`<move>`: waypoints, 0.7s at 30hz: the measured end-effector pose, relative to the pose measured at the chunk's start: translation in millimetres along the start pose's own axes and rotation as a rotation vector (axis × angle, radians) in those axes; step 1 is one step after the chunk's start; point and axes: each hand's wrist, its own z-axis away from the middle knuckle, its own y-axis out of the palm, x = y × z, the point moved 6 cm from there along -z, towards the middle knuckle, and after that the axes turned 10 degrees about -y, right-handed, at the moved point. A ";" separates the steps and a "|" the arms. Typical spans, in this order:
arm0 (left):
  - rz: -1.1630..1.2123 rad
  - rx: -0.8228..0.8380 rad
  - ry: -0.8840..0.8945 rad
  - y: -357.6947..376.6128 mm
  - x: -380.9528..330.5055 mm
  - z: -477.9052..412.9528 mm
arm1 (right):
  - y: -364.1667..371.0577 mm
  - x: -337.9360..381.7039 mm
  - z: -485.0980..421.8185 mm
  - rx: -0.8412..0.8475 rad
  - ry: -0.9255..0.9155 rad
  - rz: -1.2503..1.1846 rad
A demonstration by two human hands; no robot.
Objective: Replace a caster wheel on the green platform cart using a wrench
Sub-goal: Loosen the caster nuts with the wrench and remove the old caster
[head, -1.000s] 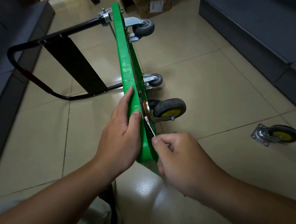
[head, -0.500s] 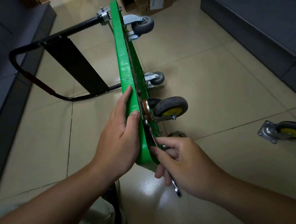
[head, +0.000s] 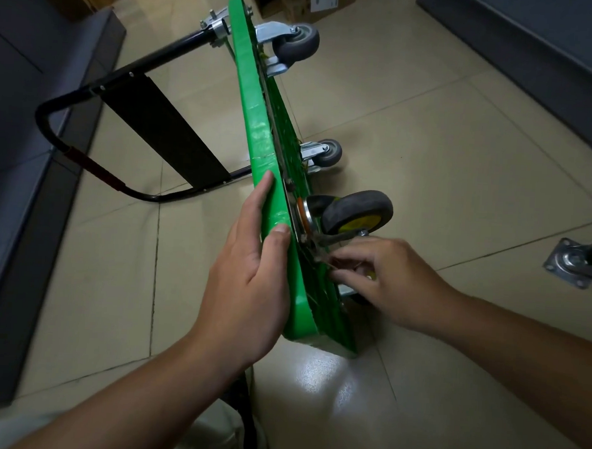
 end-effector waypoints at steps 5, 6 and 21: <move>0.004 -0.006 0.000 -0.7 0.6 -0.1 | 19.0 -16.2 11.5 0.024 0.050 0.121; -0.004 -0.005 -0.002 -0.6 0.0 0.6 | 19.7 -21.4 19.4 0.025 0.085 0.120; -0.003 0.028 -0.030 0.6 -3.7 2.7 | -54.7 100.3 38.7 -0.102 0.344 -0.129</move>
